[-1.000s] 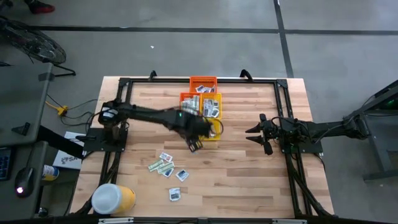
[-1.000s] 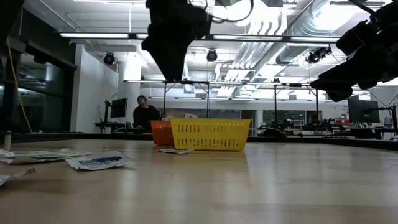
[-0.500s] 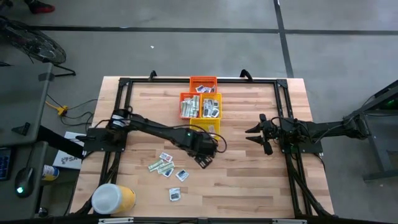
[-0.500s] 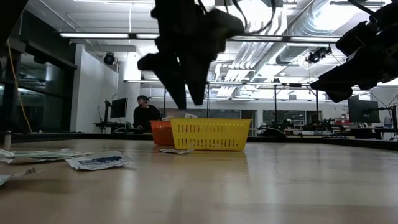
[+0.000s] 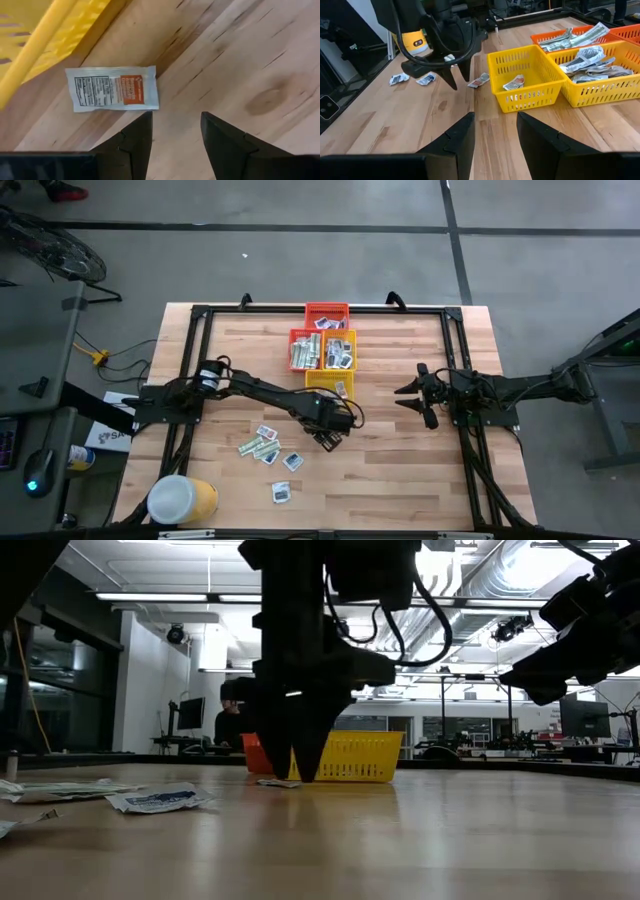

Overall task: Pick & Place First Aid Supplies
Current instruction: Put the ointment pack into the bottom yellow bin

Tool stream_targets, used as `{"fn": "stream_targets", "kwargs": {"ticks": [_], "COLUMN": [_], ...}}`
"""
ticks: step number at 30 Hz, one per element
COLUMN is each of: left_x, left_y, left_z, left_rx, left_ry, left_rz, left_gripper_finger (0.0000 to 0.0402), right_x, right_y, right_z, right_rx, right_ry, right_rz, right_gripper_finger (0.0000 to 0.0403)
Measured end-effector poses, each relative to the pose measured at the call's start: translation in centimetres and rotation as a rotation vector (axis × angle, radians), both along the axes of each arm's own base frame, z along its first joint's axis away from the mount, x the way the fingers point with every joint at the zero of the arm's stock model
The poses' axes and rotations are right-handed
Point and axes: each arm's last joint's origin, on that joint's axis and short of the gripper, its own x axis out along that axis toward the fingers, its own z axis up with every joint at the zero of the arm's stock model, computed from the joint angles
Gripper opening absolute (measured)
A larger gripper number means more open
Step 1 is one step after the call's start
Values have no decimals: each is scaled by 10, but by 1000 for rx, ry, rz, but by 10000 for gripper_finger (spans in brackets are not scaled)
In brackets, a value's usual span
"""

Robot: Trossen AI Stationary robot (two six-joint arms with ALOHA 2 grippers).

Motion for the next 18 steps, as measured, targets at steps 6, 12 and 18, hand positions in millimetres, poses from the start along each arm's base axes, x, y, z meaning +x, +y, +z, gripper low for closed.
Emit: {"fn": "stream_targets", "kwargs": {"ticks": [6, 12, 18], "left_x": [1, 2, 3], "left_y": [0, 1, 9], "left_z": [-2, 0, 0], "left_rx": [13, 47, 88], "left_ry": [-4, -16, -8], "left_rz": [7, 1, -11], "left_gripper_finger": [165, 165, 165], "right_x": [0, 0, 0], "right_y": [0, 0, 0], "right_z": [0, 0, 0], "right_rx": [0, 0, 0], "right_ry": [-2, -3, -3], "right_rz": [0, 0, 0], "right_gripper_finger": [139, 139, 139]}}
